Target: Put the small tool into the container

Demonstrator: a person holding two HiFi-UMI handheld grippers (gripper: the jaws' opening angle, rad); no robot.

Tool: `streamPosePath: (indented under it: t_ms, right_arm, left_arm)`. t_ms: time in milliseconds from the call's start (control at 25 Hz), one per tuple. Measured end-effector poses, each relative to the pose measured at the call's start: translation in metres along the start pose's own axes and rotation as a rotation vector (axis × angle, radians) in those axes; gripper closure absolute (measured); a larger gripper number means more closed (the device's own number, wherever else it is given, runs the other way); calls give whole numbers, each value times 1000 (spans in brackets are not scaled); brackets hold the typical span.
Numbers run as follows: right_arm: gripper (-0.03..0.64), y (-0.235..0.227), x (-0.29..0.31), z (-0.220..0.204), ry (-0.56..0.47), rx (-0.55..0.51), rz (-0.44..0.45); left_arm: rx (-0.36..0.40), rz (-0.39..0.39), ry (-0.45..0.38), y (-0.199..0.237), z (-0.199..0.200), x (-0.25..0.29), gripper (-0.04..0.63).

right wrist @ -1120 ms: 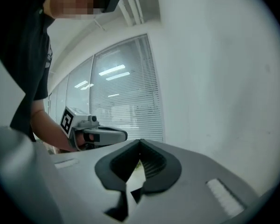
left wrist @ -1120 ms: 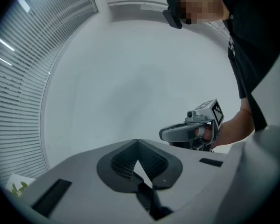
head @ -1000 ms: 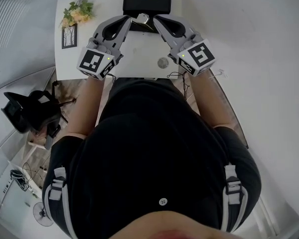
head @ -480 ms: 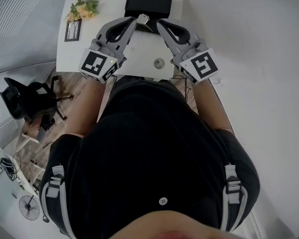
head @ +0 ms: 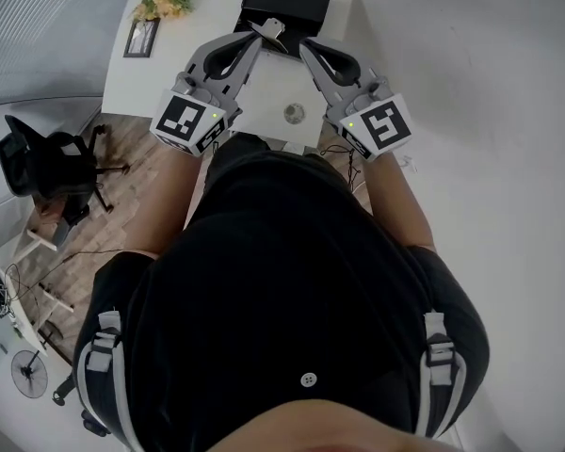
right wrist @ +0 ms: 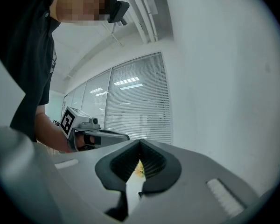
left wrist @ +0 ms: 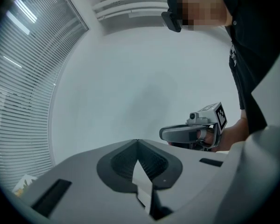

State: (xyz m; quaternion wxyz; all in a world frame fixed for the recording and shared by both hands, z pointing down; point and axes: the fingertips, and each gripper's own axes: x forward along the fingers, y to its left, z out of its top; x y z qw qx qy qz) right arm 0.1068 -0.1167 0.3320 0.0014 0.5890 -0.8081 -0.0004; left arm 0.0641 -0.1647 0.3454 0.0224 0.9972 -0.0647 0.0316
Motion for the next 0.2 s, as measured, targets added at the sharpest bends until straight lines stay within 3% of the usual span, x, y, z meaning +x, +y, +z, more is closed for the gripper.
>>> streamPosePath:
  t_ms: [200]
  right_arm:
    - [606,5,-11,-5,-5,-6,16]
  left_arm:
    - [10,16,0,-13,-5,-4,588]
